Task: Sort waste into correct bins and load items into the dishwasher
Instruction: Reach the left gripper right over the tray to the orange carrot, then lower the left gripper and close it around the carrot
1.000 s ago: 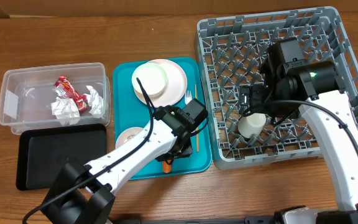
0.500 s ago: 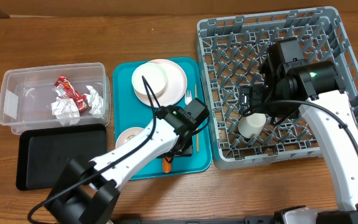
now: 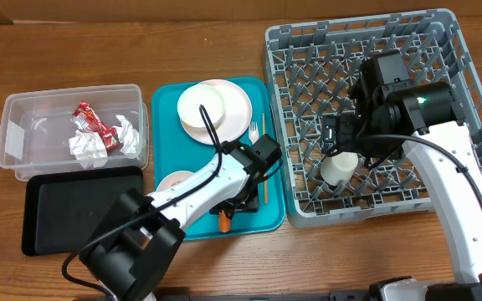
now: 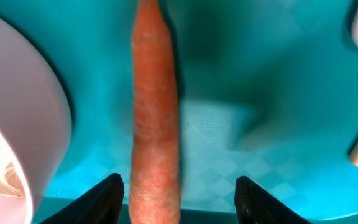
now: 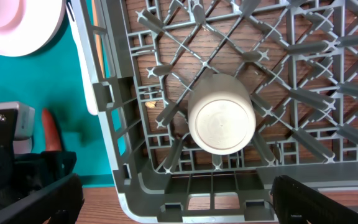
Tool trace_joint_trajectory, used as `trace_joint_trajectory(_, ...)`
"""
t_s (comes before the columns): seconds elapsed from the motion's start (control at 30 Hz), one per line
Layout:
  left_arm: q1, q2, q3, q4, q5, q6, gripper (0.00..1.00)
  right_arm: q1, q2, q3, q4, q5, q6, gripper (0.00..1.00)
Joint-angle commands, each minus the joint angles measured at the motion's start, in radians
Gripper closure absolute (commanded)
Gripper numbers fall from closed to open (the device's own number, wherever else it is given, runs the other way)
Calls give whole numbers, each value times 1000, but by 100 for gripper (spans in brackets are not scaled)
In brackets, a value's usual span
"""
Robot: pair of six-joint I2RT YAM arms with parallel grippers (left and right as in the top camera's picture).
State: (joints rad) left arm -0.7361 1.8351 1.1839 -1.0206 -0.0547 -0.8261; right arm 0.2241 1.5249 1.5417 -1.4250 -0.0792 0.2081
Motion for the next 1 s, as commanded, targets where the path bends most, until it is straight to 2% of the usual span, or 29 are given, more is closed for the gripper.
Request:
trace_joint_trajectory(0.0, 15, 8, -4, 2, 24, 37, 40, 3, -11, 20, 5, -5, -6, 0)
trace_joint_trajectory(0.27, 21, 9, -4, 13, 55, 80, 41, 3, -11, 20, 5, -5, -6, 0)
trace_joint_trajectory(0.4, 22, 9, -4, 12, 55, 80, 34, 3, -11, 20, 5, -5, -6, 0)
trace_joint_trajectory(0.67, 23, 9, -4, 13, 55, 89, 31, 3, -11, 20, 5, -5, -6, 0)
trace_joint_trajectory(0.77, 23, 9, -4, 13, 55, 90, 26, 3, -11, 20, 5, -5, -6, 0)
trace_joint_trajectory(0.97, 23, 9, -4, 16, 56, 90, 25, 3, -11, 20, 5, -5, -6, 0)
